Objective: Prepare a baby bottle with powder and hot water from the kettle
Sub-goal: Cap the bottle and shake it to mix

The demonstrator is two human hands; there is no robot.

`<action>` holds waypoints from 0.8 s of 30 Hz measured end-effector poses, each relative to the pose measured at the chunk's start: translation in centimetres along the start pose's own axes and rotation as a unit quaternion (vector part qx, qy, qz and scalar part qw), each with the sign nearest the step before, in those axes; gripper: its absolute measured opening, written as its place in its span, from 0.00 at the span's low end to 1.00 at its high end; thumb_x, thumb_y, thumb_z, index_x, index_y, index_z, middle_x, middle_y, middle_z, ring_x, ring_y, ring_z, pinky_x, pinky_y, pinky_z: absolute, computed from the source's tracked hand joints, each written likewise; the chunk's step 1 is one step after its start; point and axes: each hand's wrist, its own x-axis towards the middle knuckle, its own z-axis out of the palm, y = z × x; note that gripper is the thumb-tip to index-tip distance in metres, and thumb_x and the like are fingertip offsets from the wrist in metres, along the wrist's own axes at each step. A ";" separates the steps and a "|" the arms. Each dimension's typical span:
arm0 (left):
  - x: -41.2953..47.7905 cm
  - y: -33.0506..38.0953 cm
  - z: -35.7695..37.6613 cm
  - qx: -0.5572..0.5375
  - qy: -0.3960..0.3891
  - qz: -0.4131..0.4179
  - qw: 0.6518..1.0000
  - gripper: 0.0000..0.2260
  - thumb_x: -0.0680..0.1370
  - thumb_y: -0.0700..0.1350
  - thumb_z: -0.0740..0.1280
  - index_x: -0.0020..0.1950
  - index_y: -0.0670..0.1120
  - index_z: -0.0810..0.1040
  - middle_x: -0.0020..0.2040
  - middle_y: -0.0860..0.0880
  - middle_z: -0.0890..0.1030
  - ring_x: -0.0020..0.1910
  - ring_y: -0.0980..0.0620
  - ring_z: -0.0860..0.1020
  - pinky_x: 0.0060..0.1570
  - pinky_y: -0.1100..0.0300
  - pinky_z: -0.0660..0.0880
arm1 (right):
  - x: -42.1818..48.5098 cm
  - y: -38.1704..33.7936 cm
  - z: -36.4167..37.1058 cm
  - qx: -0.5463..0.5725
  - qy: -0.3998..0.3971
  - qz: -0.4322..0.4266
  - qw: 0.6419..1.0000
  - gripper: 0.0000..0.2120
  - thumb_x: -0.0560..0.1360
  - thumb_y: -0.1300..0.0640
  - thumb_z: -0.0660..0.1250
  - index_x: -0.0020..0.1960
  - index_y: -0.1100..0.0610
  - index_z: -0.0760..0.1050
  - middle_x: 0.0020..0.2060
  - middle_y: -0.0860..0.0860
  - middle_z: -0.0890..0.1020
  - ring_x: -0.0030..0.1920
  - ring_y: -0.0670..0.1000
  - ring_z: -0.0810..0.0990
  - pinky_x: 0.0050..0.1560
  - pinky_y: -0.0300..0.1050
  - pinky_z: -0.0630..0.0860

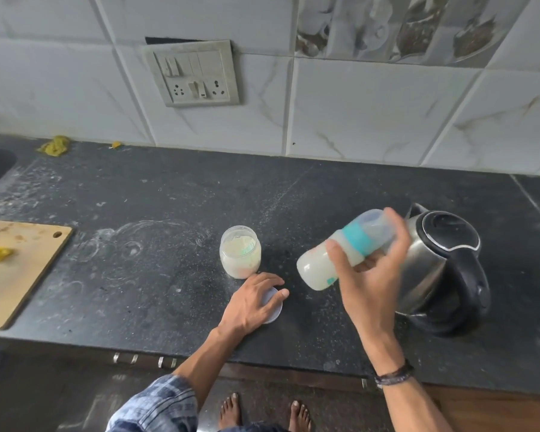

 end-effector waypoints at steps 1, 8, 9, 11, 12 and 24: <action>0.0 0.1 0.0 0.001 0.000 0.000 1.000 0.25 0.80 0.69 0.57 0.62 0.53 0.81 0.62 0.61 0.78 0.63 0.64 0.72 0.62 0.68 0.66 | 0.1 -0.4 -0.1 0.010 0.035 -0.036 0.999 0.39 0.75 0.61 0.79 0.77 0.56 0.60 0.63 0.35 0.78 0.55 0.42 0.84 0.51 0.39 0.83; -0.1 0.0 0.0 0.000 -0.002 -0.004 1.000 0.25 0.80 0.69 0.58 0.62 0.53 0.81 0.63 0.62 0.78 0.64 0.64 0.72 0.63 0.69 0.66 | 1.6 -1.4 0.1 -0.056 -0.042 0.027 0.997 0.40 0.73 0.57 0.80 0.77 0.47 0.61 0.54 0.30 0.81 0.49 0.42 0.85 0.50 0.49 0.84; -0.1 0.0 0.0 0.000 -0.006 -0.005 1.000 0.25 0.80 0.69 0.58 0.62 0.53 0.81 0.63 0.62 0.78 0.64 0.64 0.72 0.63 0.69 0.66 | 1.8 -1.6 -0.2 -0.043 -0.035 0.026 0.998 0.39 0.73 0.54 0.80 0.75 0.45 0.62 0.54 0.30 0.81 0.48 0.43 0.86 0.48 0.48 0.84; 0.0 0.1 0.0 0.003 -0.003 -0.003 1.000 0.25 0.80 0.70 0.57 0.62 0.53 0.81 0.63 0.61 0.78 0.64 0.64 0.72 0.62 0.73 0.63 | 2.3 -2.2 -0.9 0.003 0.013 -0.009 1.000 0.38 0.75 0.52 0.79 0.76 0.46 0.60 0.56 0.34 0.82 0.48 0.45 0.86 0.46 0.40 0.83; 0.0 0.1 0.0 0.004 -0.001 -0.002 1.000 0.26 0.80 0.70 0.57 0.62 0.53 0.81 0.63 0.61 0.78 0.63 0.64 0.72 0.61 0.76 0.61 | 2.5 -2.3 -0.9 0.009 0.034 -0.027 0.999 0.38 0.76 0.52 0.78 0.77 0.48 0.59 0.58 0.35 0.82 0.50 0.46 0.86 0.46 0.38 0.83; 0.0 0.1 0.0 0.003 -0.004 -0.005 1.000 0.26 0.80 0.69 0.57 0.62 0.53 0.81 0.63 0.61 0.79 0.63 0.64 0.72 0.63 0.69 0.66 | 1.6 -2.1 -0.6 -0.006 0.021 -0.080 0.997 0.41 0.77 0.58 0.77 0.79 0.55 0.53 0.64 0.31 0.75 0.57 0.46 0.84 0.51 0.45 0.85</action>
